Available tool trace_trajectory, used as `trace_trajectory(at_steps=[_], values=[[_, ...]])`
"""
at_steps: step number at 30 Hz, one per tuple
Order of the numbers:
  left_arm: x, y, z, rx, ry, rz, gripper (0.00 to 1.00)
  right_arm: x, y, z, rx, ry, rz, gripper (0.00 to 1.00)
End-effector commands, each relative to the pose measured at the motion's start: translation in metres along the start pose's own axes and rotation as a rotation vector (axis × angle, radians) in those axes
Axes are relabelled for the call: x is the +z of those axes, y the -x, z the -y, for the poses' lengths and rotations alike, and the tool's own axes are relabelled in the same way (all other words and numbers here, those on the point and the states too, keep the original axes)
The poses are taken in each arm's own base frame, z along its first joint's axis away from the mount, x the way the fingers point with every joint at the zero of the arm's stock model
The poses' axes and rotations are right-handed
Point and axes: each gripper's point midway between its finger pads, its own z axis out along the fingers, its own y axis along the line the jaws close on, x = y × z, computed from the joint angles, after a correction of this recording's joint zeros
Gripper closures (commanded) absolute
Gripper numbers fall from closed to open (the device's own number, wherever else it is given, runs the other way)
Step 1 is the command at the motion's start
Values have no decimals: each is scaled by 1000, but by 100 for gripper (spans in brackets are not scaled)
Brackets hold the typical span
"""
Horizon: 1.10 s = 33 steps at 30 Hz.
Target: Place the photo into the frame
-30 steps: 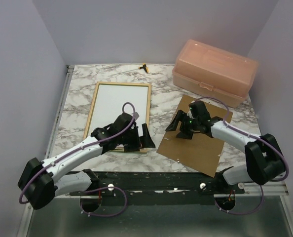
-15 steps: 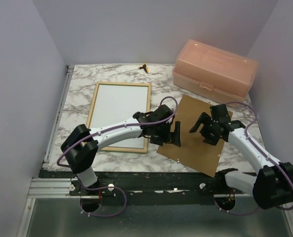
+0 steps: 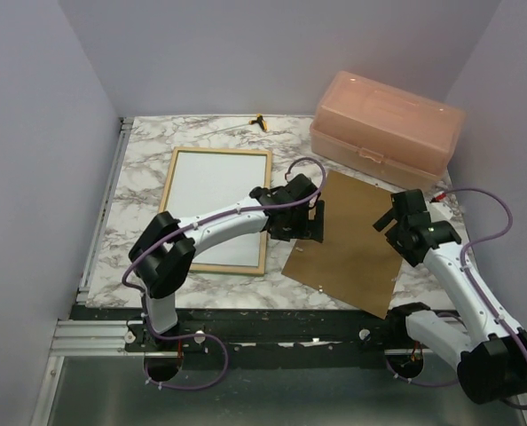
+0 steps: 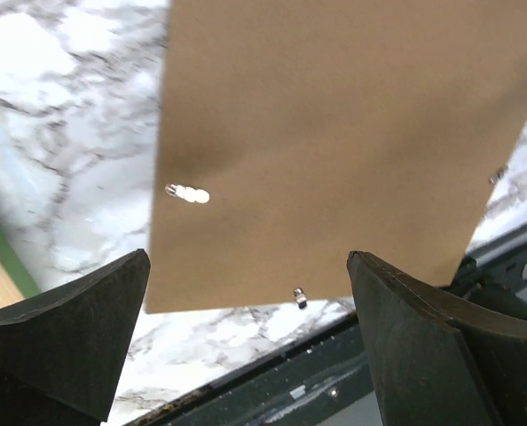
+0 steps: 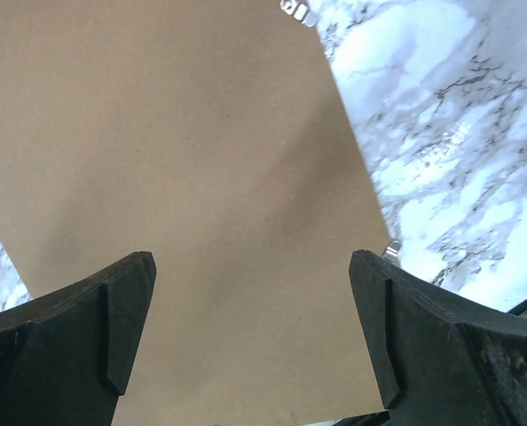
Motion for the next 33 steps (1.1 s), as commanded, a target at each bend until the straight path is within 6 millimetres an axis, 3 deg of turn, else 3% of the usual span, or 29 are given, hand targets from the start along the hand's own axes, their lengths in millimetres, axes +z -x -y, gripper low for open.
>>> trace_trajectory(at_steps=[1, 4, 11, 18, 27, 30, 33], values=[[11, 29, -29, -31, 70, 49, 2, 10, 7, 18, 25, -100, 31, 0], [18, 34, -34, -58, 40, 27, 2, 23, 0, 15, -5, -102, -54, 0], [39, 46, -32, -56, -3, 4, 2, 62, -4, 29, 40, -70, -275, 0], [64, 52, -26, -52, -14, -30, 2, 88, -8, 50, 105, -117, -328, 0], [94, 43, -24, -83, -24, -108, 3, 107, -44, 40, 115, -40, -462, 0], [98, 35, -18, -83, -54, -144, 3, 103, -56, 29, 118, 37, -535, 0], [97, 28, -6, -74, -107, -166, 3, 99, -56, 20, 123, 102, -526, 0]])
